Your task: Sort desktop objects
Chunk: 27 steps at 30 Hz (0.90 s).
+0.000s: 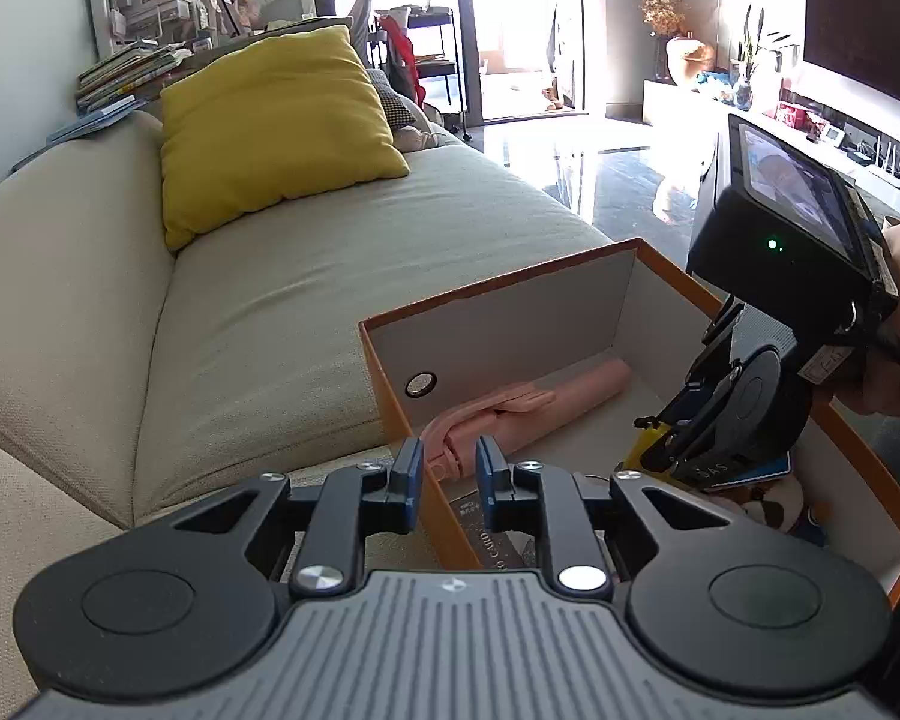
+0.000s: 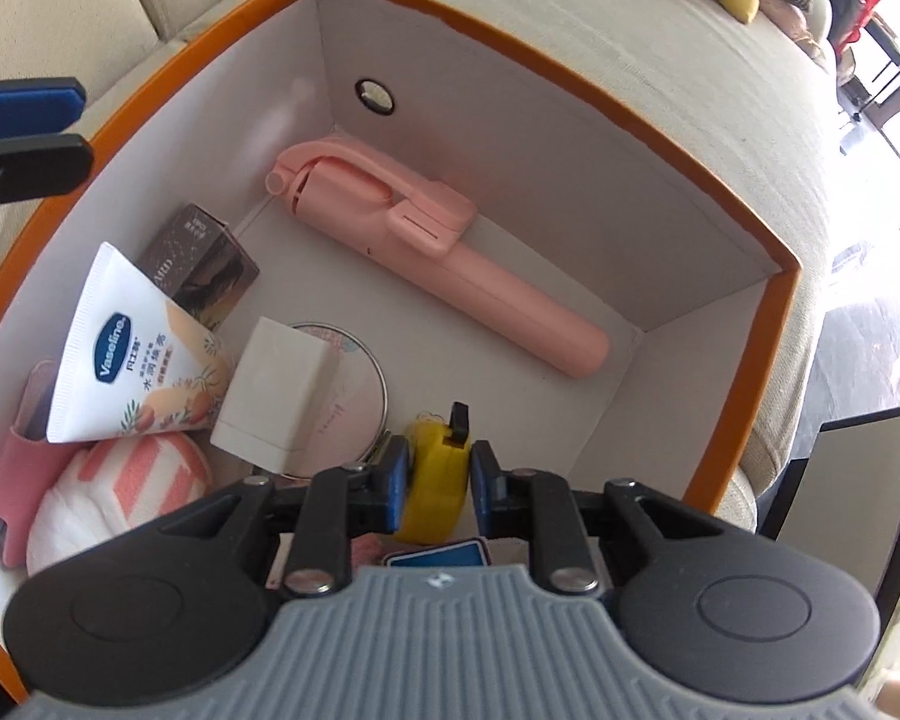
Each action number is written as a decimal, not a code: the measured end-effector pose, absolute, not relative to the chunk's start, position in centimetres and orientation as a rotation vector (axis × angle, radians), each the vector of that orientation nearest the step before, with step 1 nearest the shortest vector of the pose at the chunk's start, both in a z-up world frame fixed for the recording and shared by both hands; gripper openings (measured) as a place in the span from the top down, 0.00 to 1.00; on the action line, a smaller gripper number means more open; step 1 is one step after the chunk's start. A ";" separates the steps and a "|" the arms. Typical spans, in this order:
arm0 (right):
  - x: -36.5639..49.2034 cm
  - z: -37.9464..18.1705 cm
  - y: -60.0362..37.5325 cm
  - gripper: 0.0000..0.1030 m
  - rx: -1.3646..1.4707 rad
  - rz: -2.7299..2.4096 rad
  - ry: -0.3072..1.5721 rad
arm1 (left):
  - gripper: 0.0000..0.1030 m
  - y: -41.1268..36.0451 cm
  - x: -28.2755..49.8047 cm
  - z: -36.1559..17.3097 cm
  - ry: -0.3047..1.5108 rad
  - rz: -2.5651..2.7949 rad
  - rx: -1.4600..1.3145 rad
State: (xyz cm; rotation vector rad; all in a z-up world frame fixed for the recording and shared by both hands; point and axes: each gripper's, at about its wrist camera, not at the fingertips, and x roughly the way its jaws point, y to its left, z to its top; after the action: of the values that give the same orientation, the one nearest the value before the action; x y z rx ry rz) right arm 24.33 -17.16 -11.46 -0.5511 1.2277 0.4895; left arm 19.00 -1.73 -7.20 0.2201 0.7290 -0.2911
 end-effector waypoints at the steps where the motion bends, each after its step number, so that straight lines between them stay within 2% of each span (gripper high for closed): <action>1: 24.4 -11.5 -17.0 0.78 -0.574 0.499 1.231 | 0.79 -1.6 19.0 -7.2 0.730 -0.284 0.215; 9: 24.9 -12.2 -16.3 0.72 -0.692 0.521 1.255 | 0.74 -0.8 18.7 -7.0 0.736 -0.253 0.193; 17: 24.7 -12.9 -16.7 0.63 -0.722 0.529 1.251 | 0.74 -1.1 18.5 -7.1 0.741 -0.253 0.193; 27: 24.4 -13.3 -17.2 0.58 -0.732 0.535 1.241 | 0.73 -1.2 18.0 -7.1 0.753 -0.238 0.193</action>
State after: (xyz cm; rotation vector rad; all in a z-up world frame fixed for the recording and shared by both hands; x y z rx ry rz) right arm 24.36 -17.22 -13.34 -0.7323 1.2411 0.5352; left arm 18.02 -1.22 -7.10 0.1929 0.7534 -0.2383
